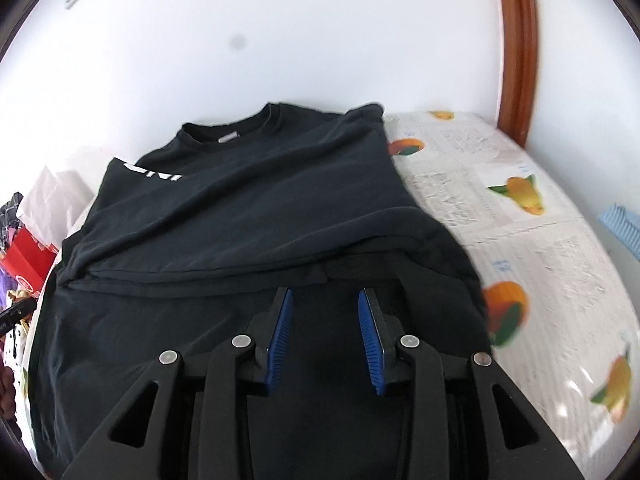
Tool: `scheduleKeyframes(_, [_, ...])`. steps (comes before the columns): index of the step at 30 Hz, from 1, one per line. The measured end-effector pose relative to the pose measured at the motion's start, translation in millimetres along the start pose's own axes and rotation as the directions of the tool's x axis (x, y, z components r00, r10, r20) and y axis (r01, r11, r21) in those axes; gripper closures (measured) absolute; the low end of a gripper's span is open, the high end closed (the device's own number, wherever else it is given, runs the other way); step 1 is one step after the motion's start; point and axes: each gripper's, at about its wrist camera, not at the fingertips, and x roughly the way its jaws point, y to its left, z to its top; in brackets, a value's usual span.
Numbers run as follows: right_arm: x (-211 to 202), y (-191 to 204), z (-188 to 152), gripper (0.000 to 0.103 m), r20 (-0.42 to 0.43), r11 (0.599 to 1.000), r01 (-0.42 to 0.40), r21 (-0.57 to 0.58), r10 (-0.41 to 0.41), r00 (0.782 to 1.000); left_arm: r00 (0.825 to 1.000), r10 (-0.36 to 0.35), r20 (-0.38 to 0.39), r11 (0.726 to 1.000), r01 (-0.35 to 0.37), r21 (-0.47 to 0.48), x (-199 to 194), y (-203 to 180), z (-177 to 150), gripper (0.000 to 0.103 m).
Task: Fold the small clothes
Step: 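Grasp the sweatshirt side edge with the right gripper and fold it inward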
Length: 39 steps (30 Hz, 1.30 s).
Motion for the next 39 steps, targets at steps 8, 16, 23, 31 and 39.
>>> scheduleKeyframes(8, [-53.2, -22.3, -38.9, 0.065, 0.017, 0.991, 0.126, -0.044, -0.125, 0.992, 0.996, -0.065, -0.056, 0.998, 0.066, 0.006, -12.9, 7.6, -42.3, 0.069])
scheduleKeyframes(16, [-76.1, -46.4, -96.9, 0.058, -0.039, 0.982, 0.169, -0.079, -0.172, 0.984, 0.995, -0.057, -0.077, 0.998, 0.058, 0.004, -23.4, 25.9, -89.6, 0.044])
scheduleKeyframes(23, [-81.8, -58.1, -125.2, 0.056, -0.054, 0.980, 0.179, -0.082, -0.184, 0.981, 0.998, -0.050, -0.048, 0.998, 0.051, 0.026, -36.6, 31.8, -112.7, 0.046])
scheduleKeyframes(31, [-81.1, -57.7, -129.0, 0.071, -0.061, 0.987, 0.155, -0.047, -0.157, 0.986, 0.998, -0.055, -0.026, 0.998, 0.056, 0.034, -44.9, 33.1, -125.0, 0.087])
scheduleKeyframes(39, [-83.2, -46.6, -133.4, 0.092, -0.032, 0.983, 0.159, -0.091, -0.163, 0.986, 0.996, -0.076, -0.039, 0.997, 0.077, 0.027, -57.9, 35.0, -129.3, 0.097])
